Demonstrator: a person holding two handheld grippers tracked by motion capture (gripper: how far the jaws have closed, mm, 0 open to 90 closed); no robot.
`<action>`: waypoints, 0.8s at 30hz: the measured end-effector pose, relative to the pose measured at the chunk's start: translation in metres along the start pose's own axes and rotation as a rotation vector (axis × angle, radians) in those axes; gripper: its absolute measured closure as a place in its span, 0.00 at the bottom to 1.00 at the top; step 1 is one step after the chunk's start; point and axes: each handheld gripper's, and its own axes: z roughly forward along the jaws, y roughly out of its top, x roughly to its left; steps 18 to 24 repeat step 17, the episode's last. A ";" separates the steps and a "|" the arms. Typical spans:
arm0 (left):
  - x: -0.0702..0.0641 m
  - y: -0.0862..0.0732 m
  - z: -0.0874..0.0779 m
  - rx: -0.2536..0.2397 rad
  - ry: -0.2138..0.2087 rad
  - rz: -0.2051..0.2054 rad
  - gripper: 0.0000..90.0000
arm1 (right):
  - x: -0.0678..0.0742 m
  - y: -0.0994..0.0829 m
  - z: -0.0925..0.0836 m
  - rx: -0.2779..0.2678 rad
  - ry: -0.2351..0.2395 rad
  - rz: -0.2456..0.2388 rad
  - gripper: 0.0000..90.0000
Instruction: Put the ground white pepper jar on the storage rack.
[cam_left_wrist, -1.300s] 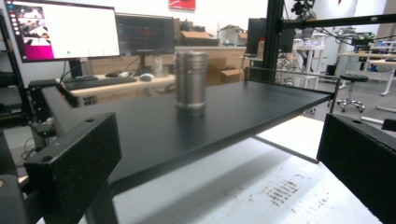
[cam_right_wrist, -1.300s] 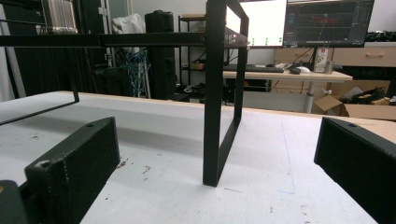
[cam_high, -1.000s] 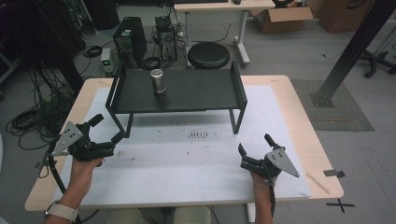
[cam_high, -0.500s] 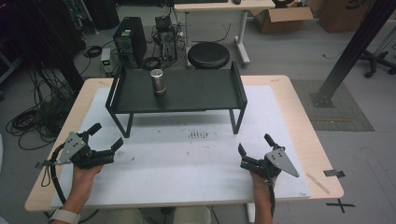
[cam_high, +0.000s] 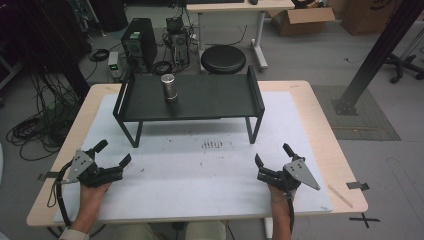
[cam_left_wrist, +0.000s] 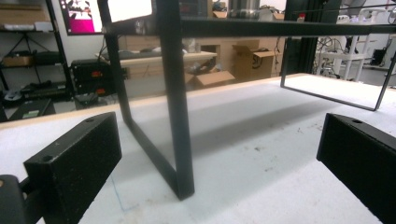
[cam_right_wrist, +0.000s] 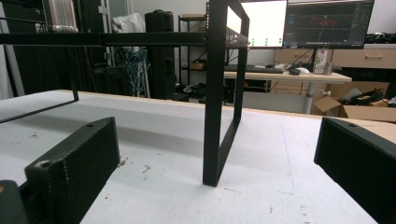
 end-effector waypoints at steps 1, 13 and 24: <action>0.000 -0.001 0.000 0.002 0.005 0.003 0.00 | 0.000 0.000 0.000 -0.001 -0.001 -0.001 0.00; 0.000 -0.005 -0.004 -0.030 0.024 -0.004 0.00 | 0.000 0.000 0.001 0.006 -0.001 -0.001 0.00; 0.000 -0.006 -0.006 -0.053 0.029 -0.007 0.00 | 0.000 0.001 0.002 0.019 -0.004 0.005 0.00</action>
